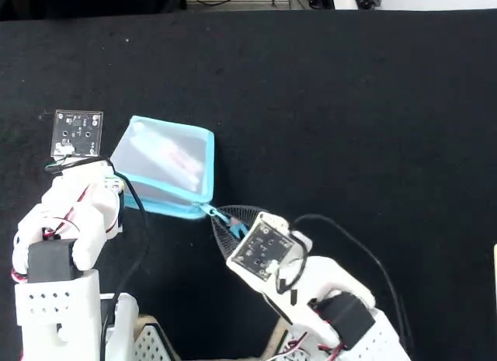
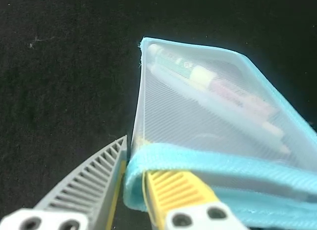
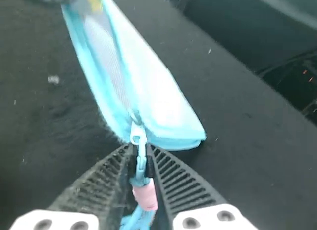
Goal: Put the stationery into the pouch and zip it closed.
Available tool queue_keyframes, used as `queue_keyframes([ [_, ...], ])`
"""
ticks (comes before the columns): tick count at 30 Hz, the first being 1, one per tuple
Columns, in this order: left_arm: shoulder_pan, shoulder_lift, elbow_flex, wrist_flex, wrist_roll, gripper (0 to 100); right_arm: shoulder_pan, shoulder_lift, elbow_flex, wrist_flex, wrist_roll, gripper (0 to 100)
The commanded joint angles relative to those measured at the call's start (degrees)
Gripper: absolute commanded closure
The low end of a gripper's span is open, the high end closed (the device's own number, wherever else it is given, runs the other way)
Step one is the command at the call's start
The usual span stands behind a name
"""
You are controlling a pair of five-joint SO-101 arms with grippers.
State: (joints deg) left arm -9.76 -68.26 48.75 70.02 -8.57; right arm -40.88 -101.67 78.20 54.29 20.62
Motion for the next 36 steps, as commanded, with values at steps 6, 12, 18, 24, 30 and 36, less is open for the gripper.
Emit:
queue_keyframes([
  [6,0.5,-0.4,-2.9,-1.1,0.6,97,-0.6,21.2,-19.5,0.1,0.5,98.8],
  [12,0.5,-0.4,-6.0,-1.0,0.6,97,-0.6,34.9,-30.3,0.2,0.2,98.8],
  [18,0.3,-0.4,-8.9,-1.5,3.3,97,-0.4,45.8,-40.0,0.4,0.2,98.8],
  [24,0.4,-0.4,-12.5,-1.7,3.6,97,-0.4,51.3,-46.5,0.4,0.4,98.8],
  [30,0.4,-0.4,-9.6,-10.4,3.7,97,-0.4,53.6,-49.5,-0.7,0.7,98.8],
  [36,0.0,-0.4,-5.1,-16.4,7.2,97,-0.3,55.3,-49.6,-2.3,0.7,98.8],
])
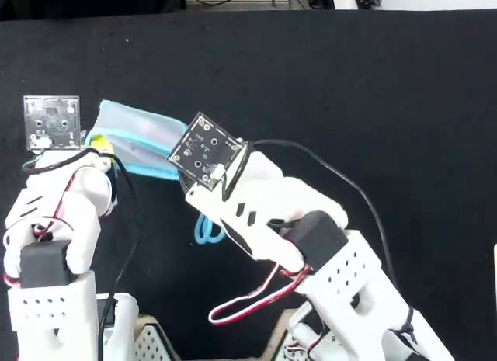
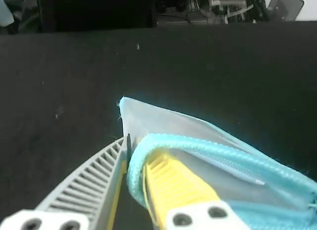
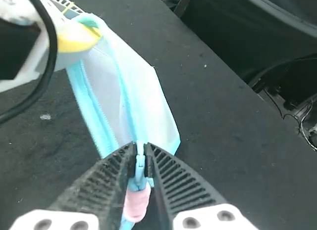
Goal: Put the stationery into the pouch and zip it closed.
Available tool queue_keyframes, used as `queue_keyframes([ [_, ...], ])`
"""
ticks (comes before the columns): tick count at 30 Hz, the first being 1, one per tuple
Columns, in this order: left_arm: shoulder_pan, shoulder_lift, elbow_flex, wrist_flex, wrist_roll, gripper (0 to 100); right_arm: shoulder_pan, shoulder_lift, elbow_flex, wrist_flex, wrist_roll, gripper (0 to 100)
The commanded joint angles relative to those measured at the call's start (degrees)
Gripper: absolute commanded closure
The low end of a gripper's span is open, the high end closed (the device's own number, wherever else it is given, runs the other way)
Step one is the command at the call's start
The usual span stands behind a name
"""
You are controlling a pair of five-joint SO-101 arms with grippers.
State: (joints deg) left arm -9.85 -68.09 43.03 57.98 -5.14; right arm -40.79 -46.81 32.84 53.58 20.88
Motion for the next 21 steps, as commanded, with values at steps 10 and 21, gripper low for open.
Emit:
queue_keyframes([
  [10,-2.0,-0.7,1.4,-4.7,4.3,82,-0.4,-0.8,-2.4,-1.6,0.0,98.8],
  [21,-13.5,-13.2,0.2,-0.7,4.4,81,3.8,-2.3,-2.4,-2.1,-0.1,98.8],
])
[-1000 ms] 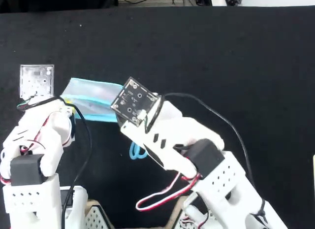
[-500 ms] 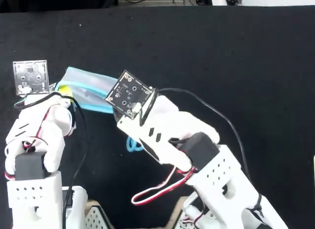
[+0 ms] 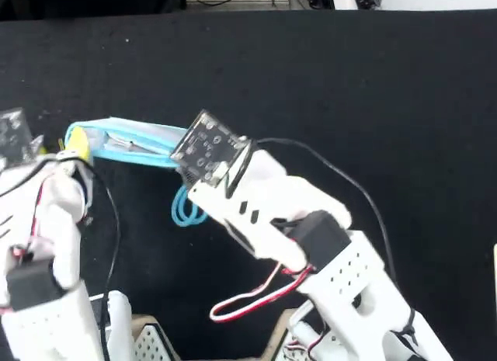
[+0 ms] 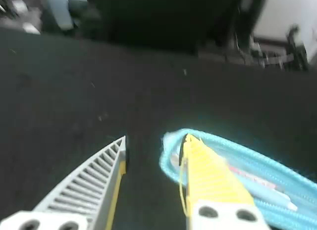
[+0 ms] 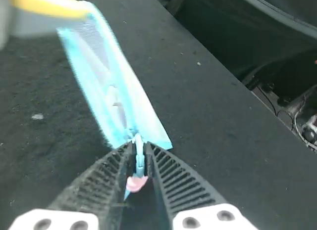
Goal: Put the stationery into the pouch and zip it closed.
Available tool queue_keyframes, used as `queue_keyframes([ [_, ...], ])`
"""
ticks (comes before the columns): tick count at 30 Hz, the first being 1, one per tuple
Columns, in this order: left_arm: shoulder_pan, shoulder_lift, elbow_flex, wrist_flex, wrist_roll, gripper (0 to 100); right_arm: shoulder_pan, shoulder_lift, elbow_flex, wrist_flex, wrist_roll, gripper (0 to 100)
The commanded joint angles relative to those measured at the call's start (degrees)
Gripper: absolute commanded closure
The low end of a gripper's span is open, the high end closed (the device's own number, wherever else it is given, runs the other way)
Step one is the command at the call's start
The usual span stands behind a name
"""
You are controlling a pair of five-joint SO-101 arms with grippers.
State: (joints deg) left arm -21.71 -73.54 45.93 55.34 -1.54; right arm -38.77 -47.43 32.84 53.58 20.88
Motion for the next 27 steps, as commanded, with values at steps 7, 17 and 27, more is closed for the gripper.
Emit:
queue_keyframes([
  [7,-1.5,-25.3,2.3,3.6,0.8,81,1.8,-1.6,-2.4,-2.0,-0.1,98.8],
  [17,-1.3,-30.1,6.1,4.0,0.8,81,1.8,-1.5,-2.7,-7.3,-0.1,98.8],
  [27,20.6,-25.8,3.4,13.6,-9.8,81,2.0,-1.5,-7.4,-10.9,-0.1,98.8],
])
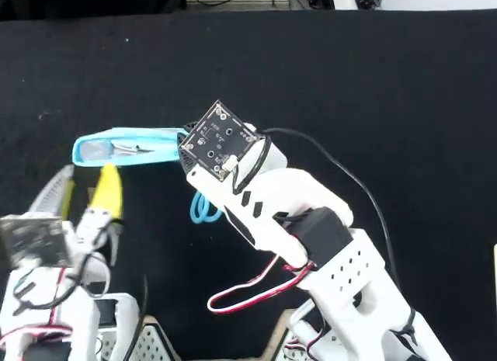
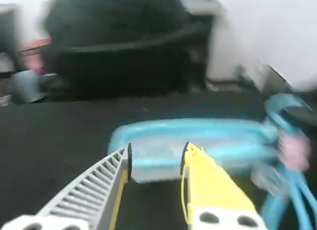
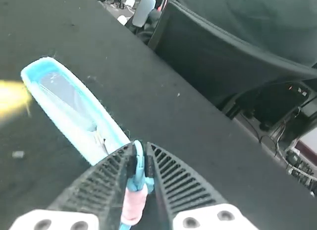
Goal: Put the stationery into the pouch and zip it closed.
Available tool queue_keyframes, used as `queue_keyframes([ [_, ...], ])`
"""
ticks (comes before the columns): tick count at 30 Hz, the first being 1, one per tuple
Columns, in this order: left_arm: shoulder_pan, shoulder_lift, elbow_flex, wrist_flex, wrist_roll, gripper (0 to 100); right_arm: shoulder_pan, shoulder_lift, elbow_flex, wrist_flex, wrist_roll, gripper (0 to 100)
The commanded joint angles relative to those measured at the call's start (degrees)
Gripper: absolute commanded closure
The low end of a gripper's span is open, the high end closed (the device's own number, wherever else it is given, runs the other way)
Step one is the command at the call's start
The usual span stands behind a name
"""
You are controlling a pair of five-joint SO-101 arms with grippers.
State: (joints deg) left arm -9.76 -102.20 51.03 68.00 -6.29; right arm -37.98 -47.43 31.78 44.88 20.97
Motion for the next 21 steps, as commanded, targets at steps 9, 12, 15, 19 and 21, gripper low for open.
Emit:
queue_keyframes([
  [9,9.9,4.4,11.3,-12.0,-5.4,81,0.9,-1.8,-11.1,5.5,-0.1,98.8],
  [12,9.9,4.4,16.0,-16.8,-5.4,81,1.0,-2.0,-10.9,10.0,-0.1,98.8],
  [15,9.9,4.4,17.6,-18.2,-5.4,81,1.1,-2.0,-10.9,21.5,0.4,98.6],
  [19,7.3,4.3,17.5,-18.2,-5.4,81,0.9,-2.0,-7.5,35.9,0.4,90.7],
  [21,4.4,4.3,17.7,-18.5,-5.4,81,0.9,-2.0,-2.6,40.1,1.8,87.0],
])
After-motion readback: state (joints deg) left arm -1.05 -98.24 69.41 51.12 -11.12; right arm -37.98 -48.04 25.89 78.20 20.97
